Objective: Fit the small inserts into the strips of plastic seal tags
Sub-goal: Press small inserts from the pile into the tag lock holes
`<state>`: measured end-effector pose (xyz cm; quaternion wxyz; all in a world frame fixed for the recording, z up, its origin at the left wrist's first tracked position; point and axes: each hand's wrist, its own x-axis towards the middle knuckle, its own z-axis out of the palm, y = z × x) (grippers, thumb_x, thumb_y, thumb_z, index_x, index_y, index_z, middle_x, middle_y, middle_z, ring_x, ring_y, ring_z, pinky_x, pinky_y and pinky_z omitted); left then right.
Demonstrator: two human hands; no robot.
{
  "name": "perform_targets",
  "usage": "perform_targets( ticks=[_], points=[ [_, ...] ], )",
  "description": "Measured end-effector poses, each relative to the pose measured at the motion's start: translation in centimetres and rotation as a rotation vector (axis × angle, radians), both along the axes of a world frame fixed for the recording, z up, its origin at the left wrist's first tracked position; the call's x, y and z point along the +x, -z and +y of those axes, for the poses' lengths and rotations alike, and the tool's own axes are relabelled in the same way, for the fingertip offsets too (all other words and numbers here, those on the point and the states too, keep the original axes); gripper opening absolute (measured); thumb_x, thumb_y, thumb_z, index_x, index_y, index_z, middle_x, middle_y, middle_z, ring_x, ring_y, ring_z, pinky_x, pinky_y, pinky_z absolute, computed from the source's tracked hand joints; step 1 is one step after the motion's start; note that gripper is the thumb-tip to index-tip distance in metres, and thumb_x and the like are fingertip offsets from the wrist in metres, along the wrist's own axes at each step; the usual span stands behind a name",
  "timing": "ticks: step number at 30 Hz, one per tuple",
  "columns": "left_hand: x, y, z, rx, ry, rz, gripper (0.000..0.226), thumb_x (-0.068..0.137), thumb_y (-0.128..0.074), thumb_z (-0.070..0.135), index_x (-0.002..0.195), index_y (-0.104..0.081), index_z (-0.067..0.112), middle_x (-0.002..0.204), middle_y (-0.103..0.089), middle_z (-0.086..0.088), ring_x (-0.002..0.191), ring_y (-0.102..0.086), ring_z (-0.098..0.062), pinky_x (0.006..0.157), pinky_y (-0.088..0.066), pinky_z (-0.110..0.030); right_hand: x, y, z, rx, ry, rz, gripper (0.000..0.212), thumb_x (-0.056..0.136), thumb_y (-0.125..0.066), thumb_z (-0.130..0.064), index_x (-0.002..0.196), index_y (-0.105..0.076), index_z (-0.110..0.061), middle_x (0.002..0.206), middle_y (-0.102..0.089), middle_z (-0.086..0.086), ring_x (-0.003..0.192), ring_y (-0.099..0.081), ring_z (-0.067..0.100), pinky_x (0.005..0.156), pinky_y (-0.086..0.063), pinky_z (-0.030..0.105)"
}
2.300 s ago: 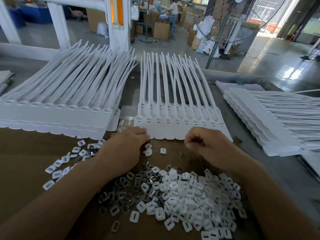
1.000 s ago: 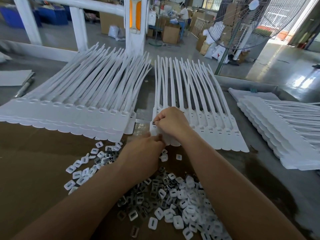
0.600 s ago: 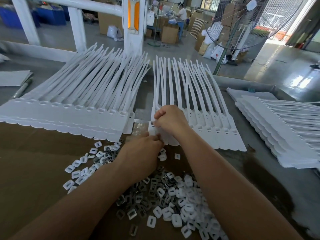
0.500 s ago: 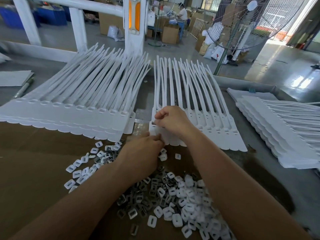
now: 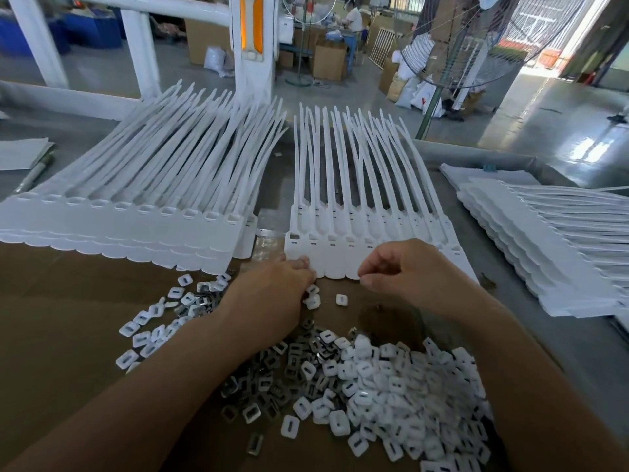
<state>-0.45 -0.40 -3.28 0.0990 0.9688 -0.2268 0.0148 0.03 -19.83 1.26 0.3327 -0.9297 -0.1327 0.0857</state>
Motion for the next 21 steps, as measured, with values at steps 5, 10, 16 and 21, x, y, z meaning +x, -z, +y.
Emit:
perform_targets(
  ticks=[5, 10, 16, 21],
  points=[
    [0.0, -0.2, -0.2, -0.005, -0.021, 0.014, 0.056, 0.085, -0.04, 0.004, 0.137, -0.037, 0.024, 0.148, -0.028, 0.007, 0.132, -0.028, -0.014, 0.107, -0.03, -0.033, -1.0, -0.8, -1.7, -0.066, -0.131, 0.118, 0.015, 0.076, -0.073, -0.021, 0.073, -0.066, -0.033, 0.071, -0.067, -0.017, 0.066, -0.06, -0.007, 0.063, -0.046, 0.009],
    [-0.3, -0.3, -0.1, -0.021, -0.013, -0.004, 0.052, 0.085, -0.039, 0.005, 0.133, -0.042, 0.023, 0.146, -0.033, 0.007, 0.127, -0.033, -0.012, 0.104, -0.031, -0.029, -1.8, -1.1, -0.6, -0.067, -0.324, 0.221, 0.021, 0.075, -0.075, -0.019, 0.081, -0.067, -0.037, 0.074, -0.064, -0.026, 0.068, -0.057, -0.01, 0.063, -0.042, 0.004],
    [-0.2, -0.4, -0.2, -0.007, -0.021, -0.008, 0.054, 0.085, -0.04, 0.005, 0.135, -0.04, 0.024, 0.146, -0.032, 0.008, 0.128, -0.032, -0.012, 0.105, -0.033, -0.033, -2.2, -0.5, 0.4, -0.116, -0.386, 0.242, 0.015, 0.073, -0.077, -0.019, 0.079, -0.069, -0.031, 0.081, -0.063, -0.011, 0.066, -0.054, -0.008, 0.06, -0.041, 0.005],
    [-0.3, -0.5, -0.1, -0.02, -0.008, -0.01, 0.048, 0.085, -0.039, 0.007, 0.129, -0.047, 0.023, 0.143, -0.037, 0.007, 0.124, -0.037, -0.012, 0.101, -0.034, -0.028, -2.1, -0.7, 0.3, -0.087, -0.359, 0.246, 0.012, 0.081, -0.07, -0.017, 0.076, -0.068, -0.028, 0.073, -0.065, -0.017, 0.066, -0.059, -0.009, 0.061, -0.043, 0.005]
  ],
)
